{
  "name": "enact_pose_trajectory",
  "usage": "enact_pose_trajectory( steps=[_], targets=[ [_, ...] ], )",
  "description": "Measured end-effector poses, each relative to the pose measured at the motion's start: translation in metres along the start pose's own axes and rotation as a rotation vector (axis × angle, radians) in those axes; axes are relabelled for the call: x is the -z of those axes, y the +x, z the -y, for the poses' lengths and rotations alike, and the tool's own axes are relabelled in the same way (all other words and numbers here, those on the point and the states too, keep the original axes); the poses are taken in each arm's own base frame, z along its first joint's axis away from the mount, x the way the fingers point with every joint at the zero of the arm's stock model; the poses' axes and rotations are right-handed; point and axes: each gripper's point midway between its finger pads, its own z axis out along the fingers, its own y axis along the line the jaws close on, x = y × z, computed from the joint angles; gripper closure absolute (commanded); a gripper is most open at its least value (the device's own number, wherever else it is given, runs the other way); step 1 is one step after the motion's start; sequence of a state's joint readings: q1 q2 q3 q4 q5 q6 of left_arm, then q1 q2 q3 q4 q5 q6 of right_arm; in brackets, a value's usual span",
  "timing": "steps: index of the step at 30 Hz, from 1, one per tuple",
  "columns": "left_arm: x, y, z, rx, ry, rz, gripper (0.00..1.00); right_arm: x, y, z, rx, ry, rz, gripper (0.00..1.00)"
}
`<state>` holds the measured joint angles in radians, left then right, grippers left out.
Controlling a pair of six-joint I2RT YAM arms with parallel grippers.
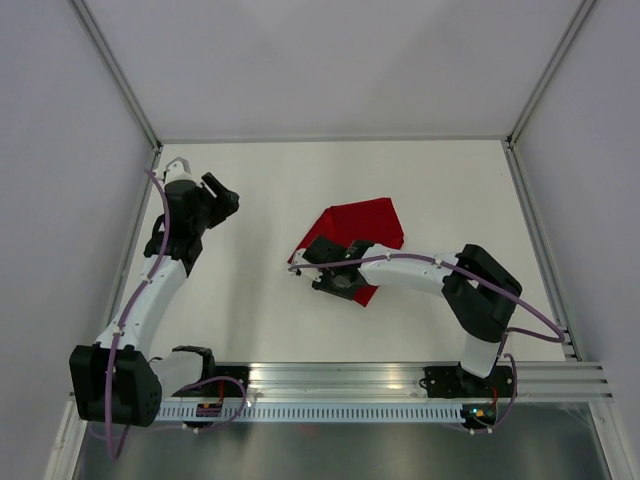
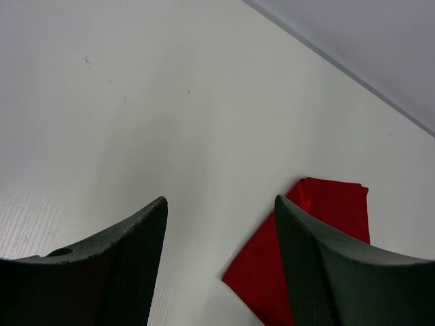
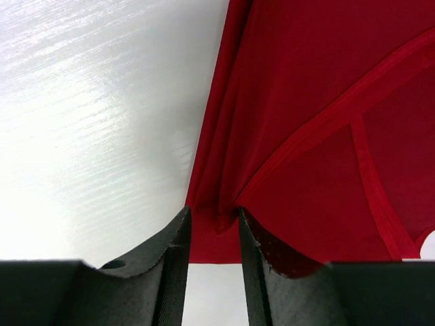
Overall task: Fold the napkin, place the utensils inside, and roll it up
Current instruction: Roll the napkin with the utensil
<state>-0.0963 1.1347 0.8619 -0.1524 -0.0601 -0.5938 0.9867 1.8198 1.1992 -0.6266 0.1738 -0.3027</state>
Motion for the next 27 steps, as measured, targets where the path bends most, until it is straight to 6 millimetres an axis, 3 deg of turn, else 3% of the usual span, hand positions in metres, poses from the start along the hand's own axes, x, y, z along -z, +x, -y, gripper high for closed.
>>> enact_pose_trajectory(
  steps=[4,7,10,13,14,20,27],
  targets=[
    [-0.001,-0.003,-0.002,0.003,0.005,0.0,0.28,0.016,-0.008,0.005,-0.013,0.011,0.045,0.52],
    [-0.004,-0.006,-0.002,0.007,0.02,-0.001,0.24,0.033,-0.028,0.013,-0.033,0.033,0.125,0.51],
    [-0.005,-0.011,0.0,0.014,0.054,0.002,0.1,0.037,-0.051,0.018,-0.049,0.032,0.18,0.5],
    [-0.005,-0.015,0.003,0.021,0.088,0.002,0.07,0.03,-0.064,0.017,-0.061,0.033,0.202,0.49],
    [-0.006,-0.015,0.004,0.022,0.098,-0.001,0.01,0.026,-0.066,0.016,-0.066,0.031,0.202,0.49],
    [-0.008,-0.021,0.0,0.043,0.132,-0.01,0.0,0.003,-0.064,0.007,-0.083,0.022,0.165,0.49],
    [-0.005,-0.023,0.004,0.047,0.18,-0.019,0.0,-0.002,-0.066,0.004,-0.089,0.059,0.173,0.47]
  ],
)
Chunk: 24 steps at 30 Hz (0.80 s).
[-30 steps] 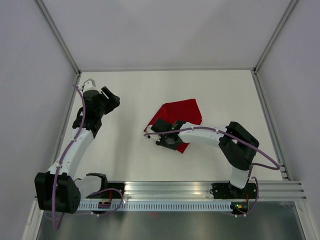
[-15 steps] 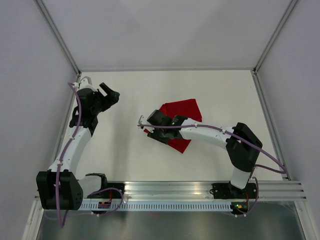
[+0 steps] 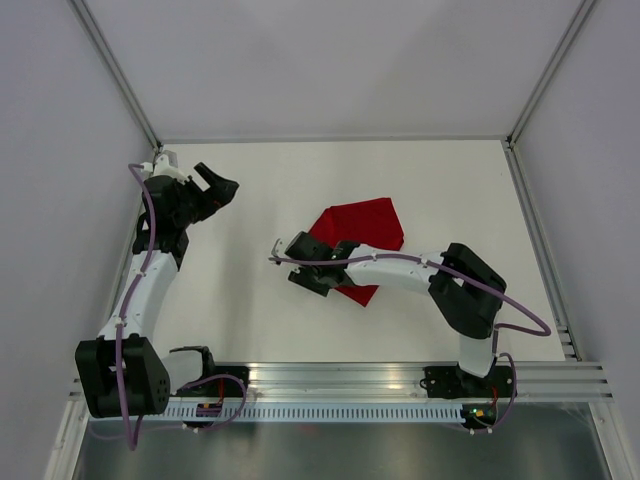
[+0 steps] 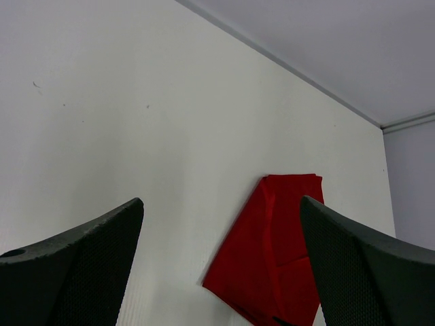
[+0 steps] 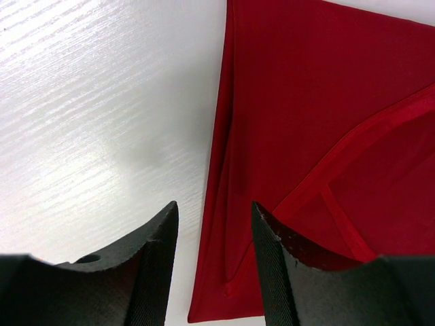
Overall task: Fold the napkin, place the utensils inside, and roll it up
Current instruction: Roll the napkin with the utensil
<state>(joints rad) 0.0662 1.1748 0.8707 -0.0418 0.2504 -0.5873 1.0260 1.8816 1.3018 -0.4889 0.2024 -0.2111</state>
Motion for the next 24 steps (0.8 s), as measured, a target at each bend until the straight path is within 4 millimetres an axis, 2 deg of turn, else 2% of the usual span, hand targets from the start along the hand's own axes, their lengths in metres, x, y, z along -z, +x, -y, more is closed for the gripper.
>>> enact_pose_trajectory(
  steps=[7,15,24],
  targets=[
    [0.001,0.003,0.004,0.0,0.025,-0.017,0.01,-0.004,-0.001,0.003,-0.005,0.037,0.009,0.45],
    [0.001,0.005,0.007,0.0,0.039,-0.026,0.02,-0.013,0.01,0.004,-0.002,0.06,-0.012,0.45],
    [0.001,0.005,0.007,0.0,0.041,-0.027,0.03,-0.016,0.014,0.003,-0.003,0.064,-0.01,0.46]
  ],
)
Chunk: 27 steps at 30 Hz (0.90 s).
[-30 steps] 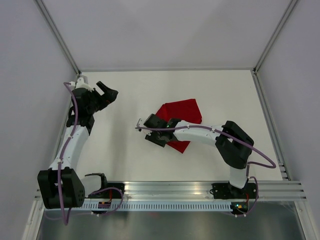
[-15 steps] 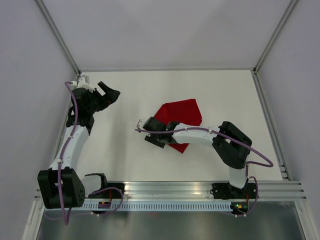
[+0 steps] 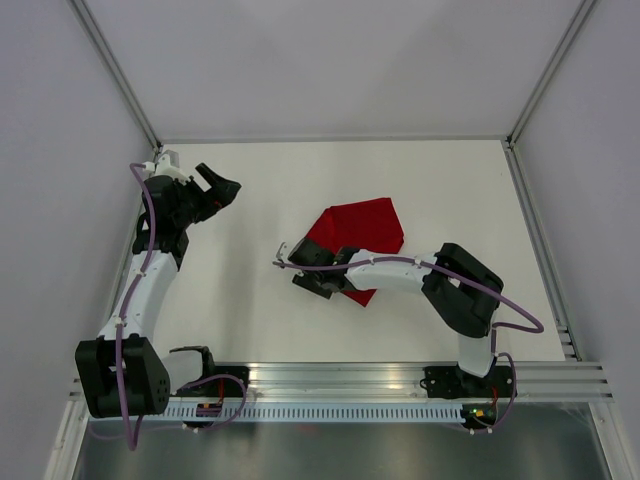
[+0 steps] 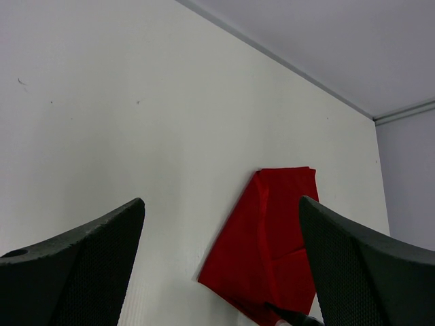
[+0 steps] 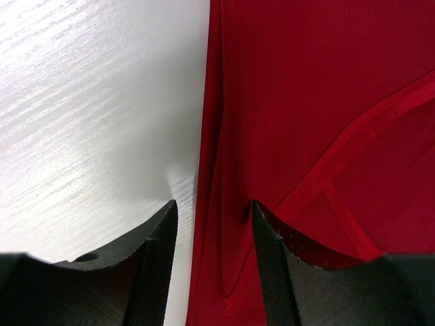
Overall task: Fold the napkin, place the utensils inside, and roll it up
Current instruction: Roll the napkin with the utensil
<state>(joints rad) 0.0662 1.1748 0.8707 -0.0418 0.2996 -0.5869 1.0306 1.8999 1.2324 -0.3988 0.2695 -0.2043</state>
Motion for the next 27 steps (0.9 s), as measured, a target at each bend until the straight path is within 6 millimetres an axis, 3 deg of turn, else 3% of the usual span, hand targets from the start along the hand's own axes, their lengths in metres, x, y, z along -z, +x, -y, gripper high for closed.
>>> enact_pose_trajectory(
  steps=[18,27],
  targets=[
    [0.0,0.002,0.003,0.0,0.018,-0.013,0.05,-0.008,0.011,0.011,-0.056,-0.045,-0.011,0.57],
    [0.0,0.002,0.003,0.0,0.02,-0.014,0.06,-0.01,0.009,0.006,-0.063,-0.079,0.002,0.61]
  ],
)
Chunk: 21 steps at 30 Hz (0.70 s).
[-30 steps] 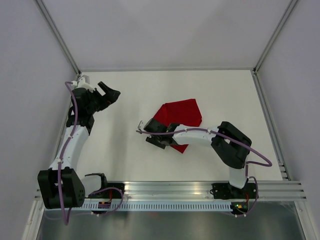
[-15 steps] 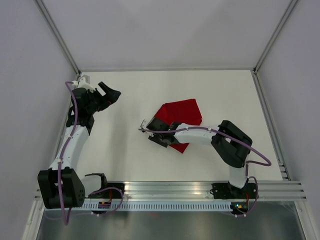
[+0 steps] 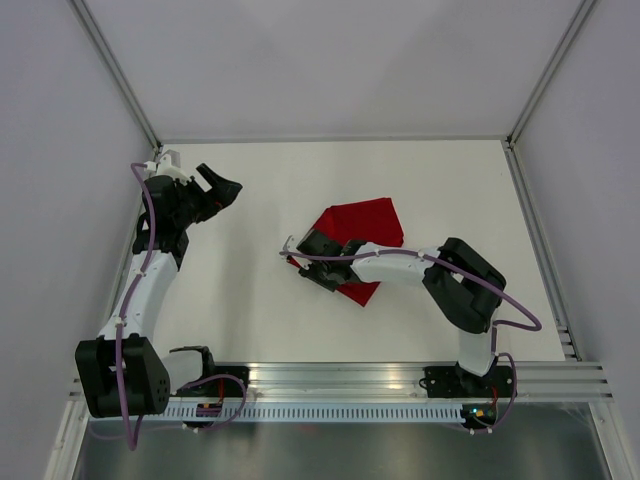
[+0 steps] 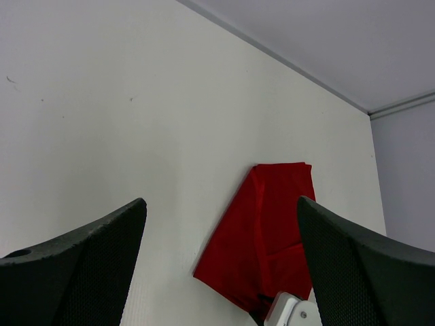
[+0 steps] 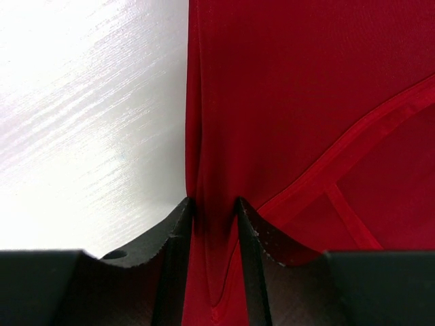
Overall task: Fold the napkin, place the utensils inside, and roll it up
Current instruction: Roll the napkin with the utensil
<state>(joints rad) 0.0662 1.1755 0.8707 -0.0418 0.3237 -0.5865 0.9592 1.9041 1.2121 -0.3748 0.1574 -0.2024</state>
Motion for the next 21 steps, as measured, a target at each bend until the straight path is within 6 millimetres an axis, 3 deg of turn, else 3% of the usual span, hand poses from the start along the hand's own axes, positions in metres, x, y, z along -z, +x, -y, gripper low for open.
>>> enact_pose_trajectory(
  steps=[7,13,15,21],
  targets=[
    [0.0,0.0,0.0,0.0,0.0,0.0,0.07,-0.003,-0.003,-0.001,0.002,-0.006,0.013,0.69],
    [0.0,-0.001,0.0,-0.002,0.002,0.007,0.1,-0.006,-0.006,-0.002,0.01,-0.014,0.027,0.85],
    [-0.001,-0.004,0.001,-0.007,0.004,0.022,0.12,-0.007,-0.008,-0.002,0.015,-0.018,0.035,0.92],
    [0.007,-0.013,0.003,-0.023,0.007,0.088,0.2,-0.008,-0.01,-0.002,0.046,-0.065,0.051,0.98]
  ],
)
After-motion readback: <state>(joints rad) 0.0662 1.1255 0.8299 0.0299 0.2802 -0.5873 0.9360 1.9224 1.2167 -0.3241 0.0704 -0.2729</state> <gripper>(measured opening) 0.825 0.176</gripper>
